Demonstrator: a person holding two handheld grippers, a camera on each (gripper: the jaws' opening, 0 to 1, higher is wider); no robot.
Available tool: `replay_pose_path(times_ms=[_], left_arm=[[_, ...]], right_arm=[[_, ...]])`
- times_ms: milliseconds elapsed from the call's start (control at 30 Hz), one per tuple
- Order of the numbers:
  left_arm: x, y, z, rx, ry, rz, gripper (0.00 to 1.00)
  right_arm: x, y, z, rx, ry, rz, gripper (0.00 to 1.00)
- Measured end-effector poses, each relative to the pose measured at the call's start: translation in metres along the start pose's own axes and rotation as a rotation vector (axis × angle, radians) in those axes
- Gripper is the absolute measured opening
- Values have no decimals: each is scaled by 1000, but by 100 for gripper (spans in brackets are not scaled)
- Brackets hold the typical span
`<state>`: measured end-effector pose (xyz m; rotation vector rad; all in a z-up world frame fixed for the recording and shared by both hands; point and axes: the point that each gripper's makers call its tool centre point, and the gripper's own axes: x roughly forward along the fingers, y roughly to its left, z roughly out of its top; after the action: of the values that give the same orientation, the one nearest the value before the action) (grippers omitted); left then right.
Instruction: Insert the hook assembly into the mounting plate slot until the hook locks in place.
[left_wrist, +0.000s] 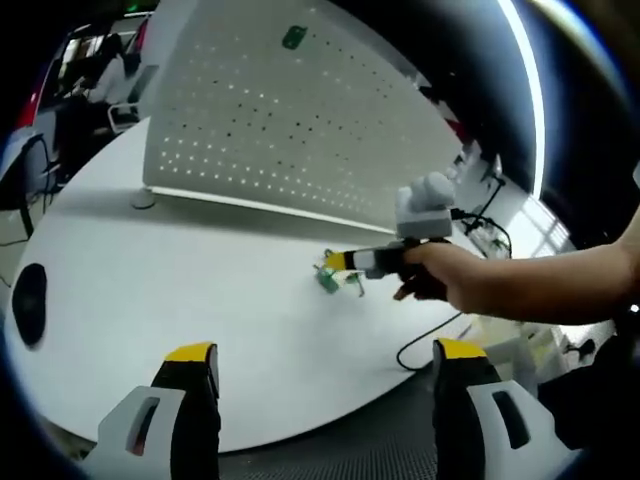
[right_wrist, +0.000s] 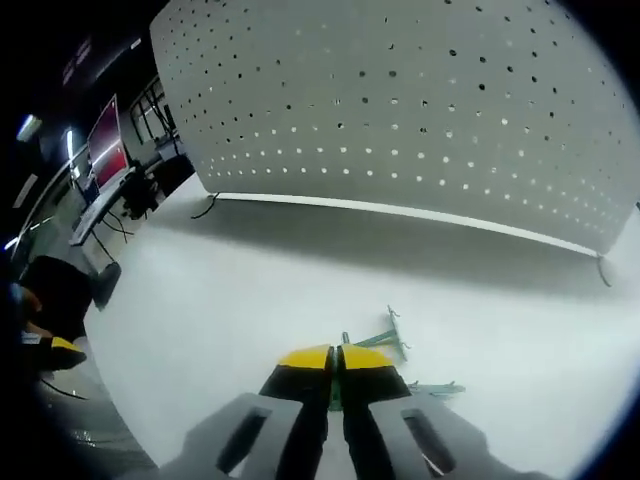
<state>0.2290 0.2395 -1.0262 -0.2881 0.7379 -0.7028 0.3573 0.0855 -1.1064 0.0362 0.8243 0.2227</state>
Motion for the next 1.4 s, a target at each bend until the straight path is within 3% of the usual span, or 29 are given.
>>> replay_pose_path(times_ms=[400,700,900,1067,1400], left_arm=[[-1,-2,1,2,-5,-9,90],[-3,-2,5,-16,-16,-19,89],[-3,-2,9,12,-5,-14,89],[-2,1,20,23,-9,-5,88],[4,9,52,22,-43,15,82]], right_arm=[[-21,11,14,11,-87,34,0],[-49,26,42,21,-194,78,0],[-72,52,64,48,-296,160,0],[-92,77,74,41,-354,228,0],[-133,116,91,124,-459,345,0]])
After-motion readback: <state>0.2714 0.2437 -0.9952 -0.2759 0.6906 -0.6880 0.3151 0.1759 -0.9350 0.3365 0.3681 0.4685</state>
